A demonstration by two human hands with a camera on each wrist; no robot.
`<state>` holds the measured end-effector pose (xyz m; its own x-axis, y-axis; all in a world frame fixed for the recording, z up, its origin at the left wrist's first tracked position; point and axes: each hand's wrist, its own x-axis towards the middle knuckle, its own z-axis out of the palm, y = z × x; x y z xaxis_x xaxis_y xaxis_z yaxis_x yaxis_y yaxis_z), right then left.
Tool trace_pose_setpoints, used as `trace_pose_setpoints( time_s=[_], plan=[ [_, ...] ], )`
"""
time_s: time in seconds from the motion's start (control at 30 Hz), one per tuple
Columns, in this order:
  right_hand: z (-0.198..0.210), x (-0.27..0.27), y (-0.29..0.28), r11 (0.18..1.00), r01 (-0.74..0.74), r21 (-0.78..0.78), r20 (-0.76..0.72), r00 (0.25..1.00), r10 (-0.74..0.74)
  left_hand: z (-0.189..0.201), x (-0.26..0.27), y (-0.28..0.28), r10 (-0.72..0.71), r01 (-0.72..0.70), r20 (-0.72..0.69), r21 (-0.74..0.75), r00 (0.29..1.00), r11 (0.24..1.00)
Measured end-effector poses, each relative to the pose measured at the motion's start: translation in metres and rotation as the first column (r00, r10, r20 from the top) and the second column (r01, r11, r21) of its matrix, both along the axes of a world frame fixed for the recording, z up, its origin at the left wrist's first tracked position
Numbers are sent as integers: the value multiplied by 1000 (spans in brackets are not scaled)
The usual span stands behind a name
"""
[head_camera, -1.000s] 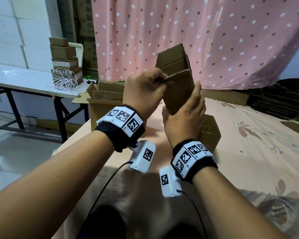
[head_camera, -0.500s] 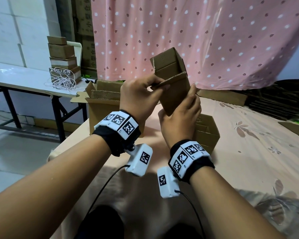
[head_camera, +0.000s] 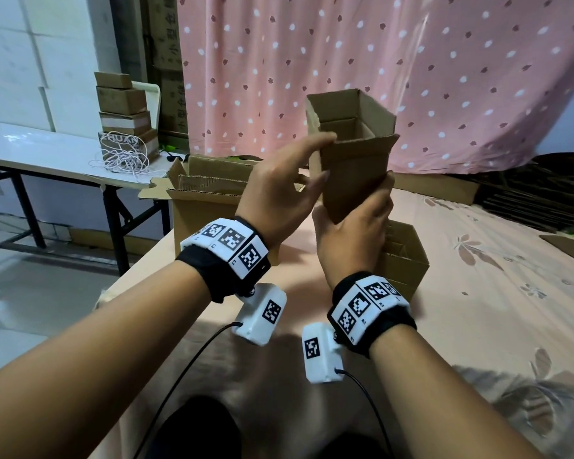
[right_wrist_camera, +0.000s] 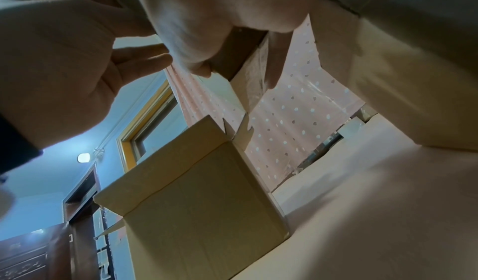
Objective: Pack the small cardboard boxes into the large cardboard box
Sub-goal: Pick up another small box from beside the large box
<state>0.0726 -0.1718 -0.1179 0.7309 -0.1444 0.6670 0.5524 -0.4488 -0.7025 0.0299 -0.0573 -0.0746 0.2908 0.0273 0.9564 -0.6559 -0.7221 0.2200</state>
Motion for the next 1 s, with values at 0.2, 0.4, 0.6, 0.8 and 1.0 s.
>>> trace_pose_setpoints(
  time_s=[0.2,0.4,0.6,0.8,1.0],
  plan=[
    [-2,-2,3,993,-57,102,-11,998,58,1,-11,11,163,-179,111,150,980,972],
    [-1,0,4,968,-97,230,-39,993,108,19,-5,53,514,-503,-261,113,817,857],
    [2,-4,11,964,-122,235,3,992,125,36,3,89,616,-591,-507,234,603,772],
    [0,-1,15,952,-150,266,0,988,156,43,21,104,543,-421,-702,366,461,830],
    [0,2,20,927,-220,303,34,975,221,18,42,125,298,-304,-912,209,283,929]
  ],
)
